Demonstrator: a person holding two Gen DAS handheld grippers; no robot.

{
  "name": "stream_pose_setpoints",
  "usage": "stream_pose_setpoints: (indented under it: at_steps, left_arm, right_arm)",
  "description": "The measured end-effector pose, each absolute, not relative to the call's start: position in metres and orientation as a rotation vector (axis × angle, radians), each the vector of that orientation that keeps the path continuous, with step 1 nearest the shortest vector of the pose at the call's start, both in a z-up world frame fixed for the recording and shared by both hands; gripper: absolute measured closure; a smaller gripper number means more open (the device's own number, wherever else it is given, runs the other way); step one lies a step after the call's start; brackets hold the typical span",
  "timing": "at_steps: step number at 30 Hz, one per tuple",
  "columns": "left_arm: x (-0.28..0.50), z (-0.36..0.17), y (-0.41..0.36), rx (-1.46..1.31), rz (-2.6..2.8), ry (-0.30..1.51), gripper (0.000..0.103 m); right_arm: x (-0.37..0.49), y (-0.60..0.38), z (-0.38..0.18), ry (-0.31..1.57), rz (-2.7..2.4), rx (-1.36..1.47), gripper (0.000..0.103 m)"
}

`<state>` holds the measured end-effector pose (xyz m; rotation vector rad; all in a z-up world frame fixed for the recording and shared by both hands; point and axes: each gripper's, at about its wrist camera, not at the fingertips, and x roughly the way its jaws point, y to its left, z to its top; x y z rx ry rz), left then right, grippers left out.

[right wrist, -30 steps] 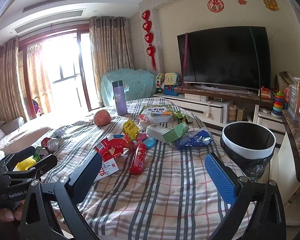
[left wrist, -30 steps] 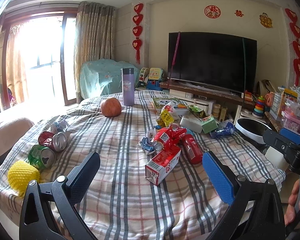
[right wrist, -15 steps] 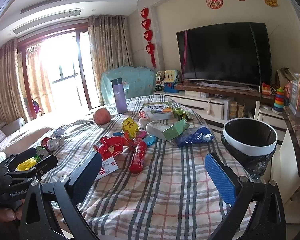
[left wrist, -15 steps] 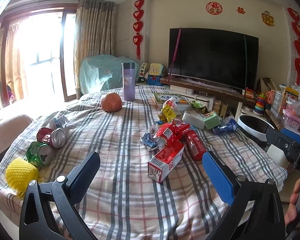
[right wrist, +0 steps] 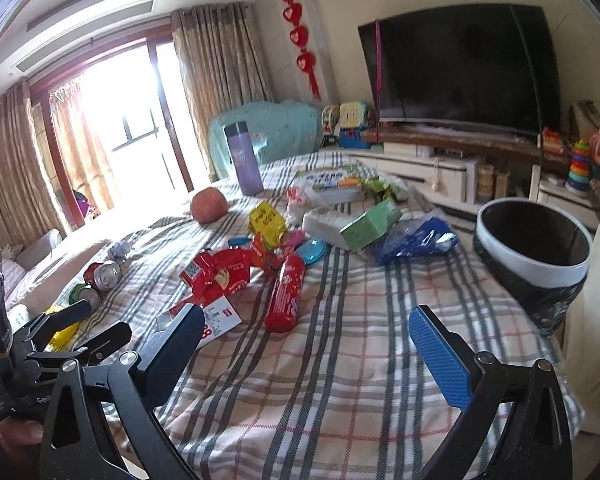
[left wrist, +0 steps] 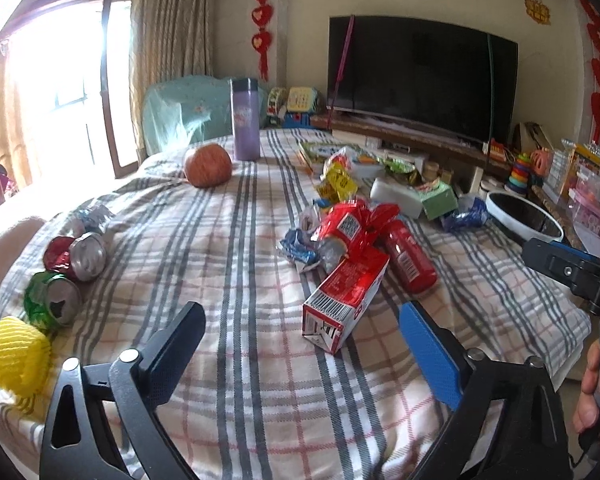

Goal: Collect trash
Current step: 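Grasp the red-white milk carton with the left gripper while the right grasps the red can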

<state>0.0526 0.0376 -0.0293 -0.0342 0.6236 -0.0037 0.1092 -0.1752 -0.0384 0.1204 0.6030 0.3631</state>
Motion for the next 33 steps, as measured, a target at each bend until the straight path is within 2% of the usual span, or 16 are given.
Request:
stream_pose_setpoints:
  at_steps: [2, 5, 10, 17, 22, 27, 29, 30, 32, 33]
  left_arm:
    - [0.063, -0.033, 0.041, -0.037, -0.011, 0.645, 0.010]
    - [0.077, -0.038, 0.044, -0.038, -0.023, 0.667, 0.014]
    - [0.098, -0.047, 0.048, -0.036, -0.062, 0.709, 0.017]
    - [0.128, -0.060, 0.048, -0.023, -0.109, 0.763, 0.019]
    - [0.147, -0.069, 0.050, -0.032, -0.134, 0.800, 0.039]
    - [0.158, -0.074, 0.048, -0.035, -0.176, 0.826, 0.053]
    - [0.160, -0.075, 0.046, -0.030, -0.194, 0.832, 0.061]
    - [0.160, -0.075, 0.045, -0.024, -0.197, 0.833, 0.062]
    - [0.160, -0.075, 0.042, -0.010, -0.194, 0.828, 0.064]
    - [0.161, -0.075, 0.041, -0.008, -0.198, 0.827, 0.065]
  right_arm:
    - [0.119, -0.172, -0.044, 0.633, 0.373, 0.122, 0.003]
    - [0.132, -0.164, -0.054, 0.671, 0.390, 0.116, 0.012]
    - [0.157, -0.155, -0.072, 0.751, 0.409, 0.128, 0.032]
    - [0.190, -0.143, -0.089, 0.831, 0.434, 0.147, 0.043]
    - [0.206, -0.133, -0.101, 0.884, 0.458, 0.153, 0.051]
    - [0.219, -0.125, -0.109, 0.926, 0.480, 0.153, 0.052]
    - [0.224, -0.123, -0.111, 0.936, 0.489, 0.154, 0.052]
    - [0.226, -0.122, -0.112, 0.939, 0.491, 0.153, 0.052]
    - [0.230, -0.120, -0.113, 0.945, 0.498, 0.149, 0.060]
    - [0.231, -0.120, -0.114, 0.949, 0.500, 0.146, 0.069]
